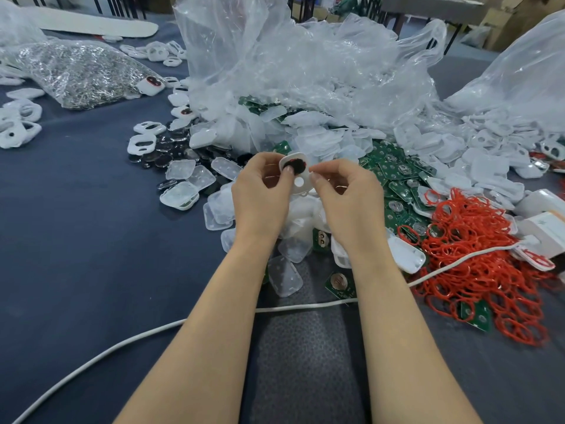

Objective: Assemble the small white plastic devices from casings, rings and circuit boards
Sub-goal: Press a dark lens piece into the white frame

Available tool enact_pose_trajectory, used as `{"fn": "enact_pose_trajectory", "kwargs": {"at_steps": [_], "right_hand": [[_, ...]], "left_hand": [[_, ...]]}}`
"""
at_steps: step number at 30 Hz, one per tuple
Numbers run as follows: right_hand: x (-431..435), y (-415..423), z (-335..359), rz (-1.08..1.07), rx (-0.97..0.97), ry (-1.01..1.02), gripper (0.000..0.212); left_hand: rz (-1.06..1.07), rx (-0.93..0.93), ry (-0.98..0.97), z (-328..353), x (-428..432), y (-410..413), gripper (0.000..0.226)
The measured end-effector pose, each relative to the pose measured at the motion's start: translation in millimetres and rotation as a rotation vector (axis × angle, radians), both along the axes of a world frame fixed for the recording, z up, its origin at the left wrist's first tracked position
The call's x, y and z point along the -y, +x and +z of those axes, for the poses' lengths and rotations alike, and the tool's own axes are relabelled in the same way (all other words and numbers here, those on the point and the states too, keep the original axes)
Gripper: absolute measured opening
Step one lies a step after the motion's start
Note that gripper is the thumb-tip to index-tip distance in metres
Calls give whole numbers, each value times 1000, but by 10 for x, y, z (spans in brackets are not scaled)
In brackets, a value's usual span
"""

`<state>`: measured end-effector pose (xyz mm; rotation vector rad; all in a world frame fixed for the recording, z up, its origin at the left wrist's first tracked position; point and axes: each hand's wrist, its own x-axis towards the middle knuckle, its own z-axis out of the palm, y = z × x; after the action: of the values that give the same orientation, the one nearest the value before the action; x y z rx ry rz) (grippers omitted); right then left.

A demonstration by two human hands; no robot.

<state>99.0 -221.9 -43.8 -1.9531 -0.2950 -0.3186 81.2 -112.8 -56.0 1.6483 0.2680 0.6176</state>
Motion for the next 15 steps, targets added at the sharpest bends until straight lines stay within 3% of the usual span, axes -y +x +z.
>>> {"fn": "enact_pose_trajectory", "kwargs": {"at_steps": [6,10,12,15], "right_hand": [[-37,-24,-2,-7,69,-30,8],[-15,28,5,-70,-58,153,8],[4,53,11,-106,-103,229,14],[15,51,14,-130,-132,280,22]], "left_hand": [[19,14,15,-11,12,8,7],[32,-8,-10,-15,5,19,7],[27,-42,-91,-16,-3,35,9],[-19,-72,-376,5,-7,58,13]]}}
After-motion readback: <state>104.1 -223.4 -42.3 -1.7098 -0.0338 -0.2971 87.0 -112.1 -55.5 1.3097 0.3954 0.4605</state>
